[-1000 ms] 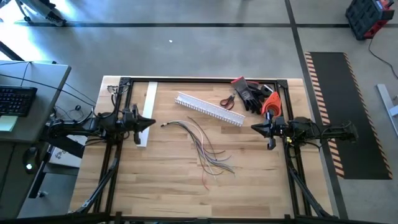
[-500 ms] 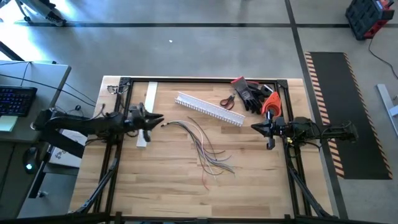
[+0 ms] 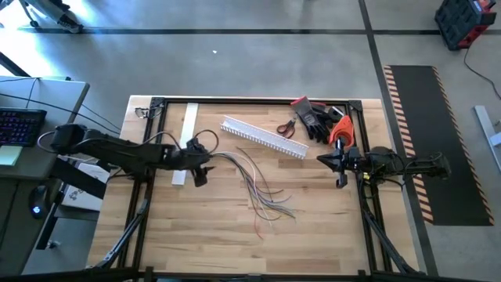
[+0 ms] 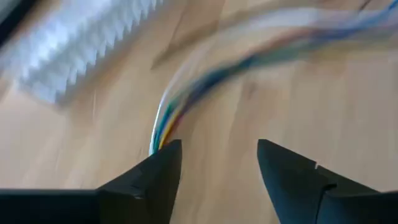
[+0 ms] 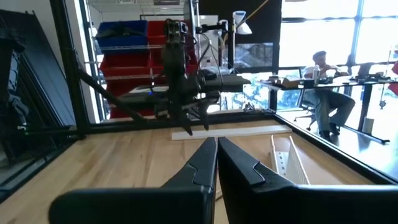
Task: Ziptie cables
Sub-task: Wrap the black zip tie on the cable wires
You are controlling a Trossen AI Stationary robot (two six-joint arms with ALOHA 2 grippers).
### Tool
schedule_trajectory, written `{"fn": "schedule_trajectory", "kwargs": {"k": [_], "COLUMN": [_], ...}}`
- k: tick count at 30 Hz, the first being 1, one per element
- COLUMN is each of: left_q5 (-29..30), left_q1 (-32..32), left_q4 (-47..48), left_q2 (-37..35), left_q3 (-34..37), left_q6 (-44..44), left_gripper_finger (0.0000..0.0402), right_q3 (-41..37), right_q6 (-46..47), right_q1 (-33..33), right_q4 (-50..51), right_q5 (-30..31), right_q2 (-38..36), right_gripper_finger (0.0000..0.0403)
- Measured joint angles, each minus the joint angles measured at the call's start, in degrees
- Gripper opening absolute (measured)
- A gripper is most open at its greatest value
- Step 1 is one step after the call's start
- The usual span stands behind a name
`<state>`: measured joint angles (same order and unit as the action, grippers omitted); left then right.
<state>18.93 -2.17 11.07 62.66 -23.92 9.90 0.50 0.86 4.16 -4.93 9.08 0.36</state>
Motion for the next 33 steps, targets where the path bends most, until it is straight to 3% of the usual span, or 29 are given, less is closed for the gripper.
{"fn": "schedule_trajectory", "kwargs": {"k": [9, 13, 16, 24, 33], "left_q5": [7.2, 2.5, 2.7, -5.6, -6.4], "left_q1": [2.2, 5.3, 8.0, 13.1, 13.1], "left_q4": [-4.2, -8.3, -10.1, -22.2, -27.3], "left_q2": [1.1, 1.1, 1.1, 1.1, 2.3], "left_q3": [5.2, 7.9, 10.2, 16.1, 18.3], "left_q6": [3.7, 3.5, 3.4, 0.2, -2.5], "left_gripper_finger": [0.0202, 0.0200, 0.0189, 0.0120, 0.0112], "right_q3": [0.0, 0.0, 0.0, 0.0, 0.0], "right_q6": [-0.7, 1.7, 1.7, 0.7, 1.8], "right_q1": [0.0, 0.0, 0.0, 0.0, 0.0], "right_q4": [1.8, 2.1, 2.1, 0.0, 0.0], "right_q5": [0.0, -0.1, -0.1, 0.5, 0.6], "right_q2": [0.0, 0.0, 0.0, 0.0, 0.0], "right_gripper_finger": [0.0000, 0.0000, 0.0000, 0.0000, 0.0000]}}
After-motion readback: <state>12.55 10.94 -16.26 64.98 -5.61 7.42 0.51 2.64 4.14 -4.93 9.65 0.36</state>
